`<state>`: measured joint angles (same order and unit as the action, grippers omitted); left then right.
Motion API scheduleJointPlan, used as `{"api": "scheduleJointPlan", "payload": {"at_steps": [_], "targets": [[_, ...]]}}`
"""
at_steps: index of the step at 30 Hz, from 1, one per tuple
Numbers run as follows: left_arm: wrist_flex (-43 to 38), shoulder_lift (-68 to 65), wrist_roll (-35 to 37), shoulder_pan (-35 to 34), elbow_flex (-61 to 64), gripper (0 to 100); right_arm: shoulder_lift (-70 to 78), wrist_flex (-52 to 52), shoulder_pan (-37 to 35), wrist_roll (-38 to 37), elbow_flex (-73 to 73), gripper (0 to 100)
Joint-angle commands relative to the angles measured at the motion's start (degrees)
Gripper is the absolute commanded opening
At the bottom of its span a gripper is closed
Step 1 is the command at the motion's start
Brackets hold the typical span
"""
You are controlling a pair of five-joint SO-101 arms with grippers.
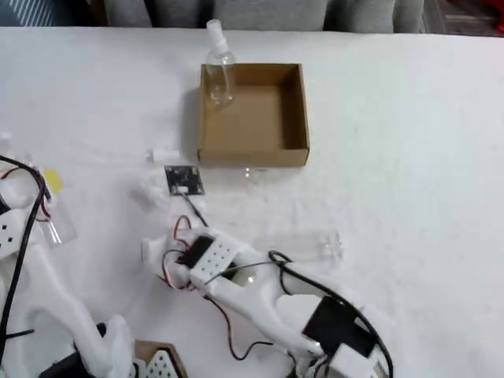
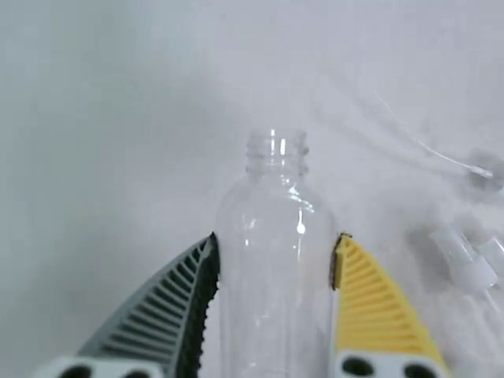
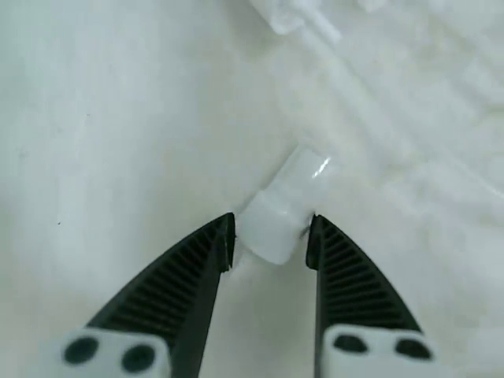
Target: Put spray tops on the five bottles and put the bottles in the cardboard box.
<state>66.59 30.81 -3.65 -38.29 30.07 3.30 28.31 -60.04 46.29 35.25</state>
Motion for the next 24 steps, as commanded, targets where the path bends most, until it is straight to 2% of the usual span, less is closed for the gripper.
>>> {"api": "scheduleJointPlan", "payload": {"at_steps": [1, 7, 9, 11, 15, 19, 24], "targets": [[-1.3, 1.6, 0.5, 0.9, -0.4, 11, 1.5, -0.5, 0.7, 0.2, -4.2, 13.4], [-1.3, 1.6, 0.5, 0.9, -0.4, 11, 3.6, -0.3, 0.7, -1.8, -5.3, 12.9], [-1.2, 1.6, 0.4, 0.9, -0.4, 11, 3.6, -0.3, 0.7, -3.6, -5.3, 9.2], [-1.0, 1.6, 0.4, 0.9, -0.4, 11, 3.6, -0.2, 0.7, -5.5, -5.3, 1.2], [-0.7, 1.6, 0.4, 2.1, -0.4, 11, 3.5, -0.1, 2.8, -9.3, -5.1, 1.8], [-0.7, 1.6, 0.6, 5.7, 0.1, 11, -1.2, 4.8, 5.5, -12.9, -5.0, 1.6], [-0.7, 1.7, 1.4, 14.1, -0.3, 11, -12.7, 16.0, 9.1, -16.6, -4.8, 1.5]]}}
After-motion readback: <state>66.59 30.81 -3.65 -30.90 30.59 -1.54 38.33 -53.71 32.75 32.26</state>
